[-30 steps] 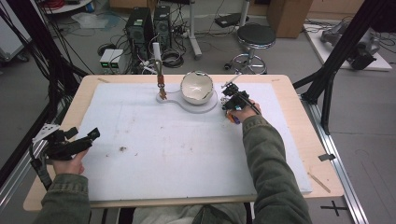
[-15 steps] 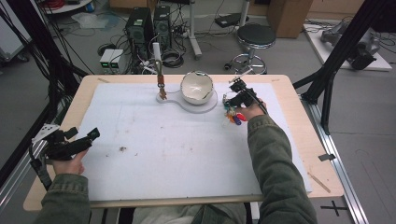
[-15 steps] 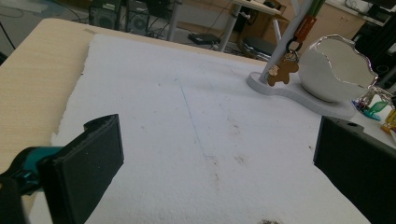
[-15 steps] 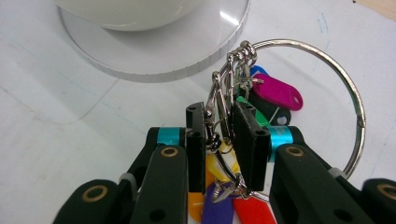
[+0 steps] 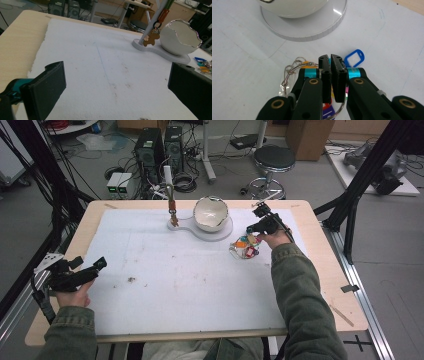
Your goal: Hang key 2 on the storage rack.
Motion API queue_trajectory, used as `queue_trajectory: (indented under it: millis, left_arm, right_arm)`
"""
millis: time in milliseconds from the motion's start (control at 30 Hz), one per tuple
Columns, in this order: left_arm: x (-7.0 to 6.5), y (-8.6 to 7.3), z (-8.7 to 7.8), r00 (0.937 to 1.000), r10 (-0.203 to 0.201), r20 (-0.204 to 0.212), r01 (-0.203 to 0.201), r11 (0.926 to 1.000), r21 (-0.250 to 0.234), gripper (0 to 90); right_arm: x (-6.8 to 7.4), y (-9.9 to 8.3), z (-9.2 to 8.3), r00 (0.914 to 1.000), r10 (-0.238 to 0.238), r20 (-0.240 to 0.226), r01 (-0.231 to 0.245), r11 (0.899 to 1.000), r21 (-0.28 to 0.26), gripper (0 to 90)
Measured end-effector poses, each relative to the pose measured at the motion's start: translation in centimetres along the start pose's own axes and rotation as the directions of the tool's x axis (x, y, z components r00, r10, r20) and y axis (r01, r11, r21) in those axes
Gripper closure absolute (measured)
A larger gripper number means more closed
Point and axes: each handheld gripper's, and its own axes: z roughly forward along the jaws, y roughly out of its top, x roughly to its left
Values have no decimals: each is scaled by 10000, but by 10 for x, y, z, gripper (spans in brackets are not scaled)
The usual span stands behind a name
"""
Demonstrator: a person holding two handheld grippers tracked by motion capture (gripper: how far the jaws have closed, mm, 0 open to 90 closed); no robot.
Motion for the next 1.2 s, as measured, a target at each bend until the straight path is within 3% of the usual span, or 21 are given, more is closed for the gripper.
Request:
queue_trajectory:
  millis: [400,600,867,1200]
  left_arm:
    - [0,0,0,10000,-12,6,12,10000,-25,20]
    - [0,0,-1,10000,-31,11,31,10000,-44,20]
    - [-1,0,-1,10000,-75,12,75,10000,-54,20]
    - [-1,0,0,9999,-131,90,132,9999,-93,20]
  right_arm:
    - [-2,-2,-31,9951,600,-784,-673,9932,-952,880]
    - [-1,-4,-43,9929,727,-937,-842,9886,-1247,879]
    - [4,-4,-56,9925,560,-1091,-722,9859,-1508,879]
    - [12,-4,-78,9885,534,-1412,-822,9750,-2062,879]
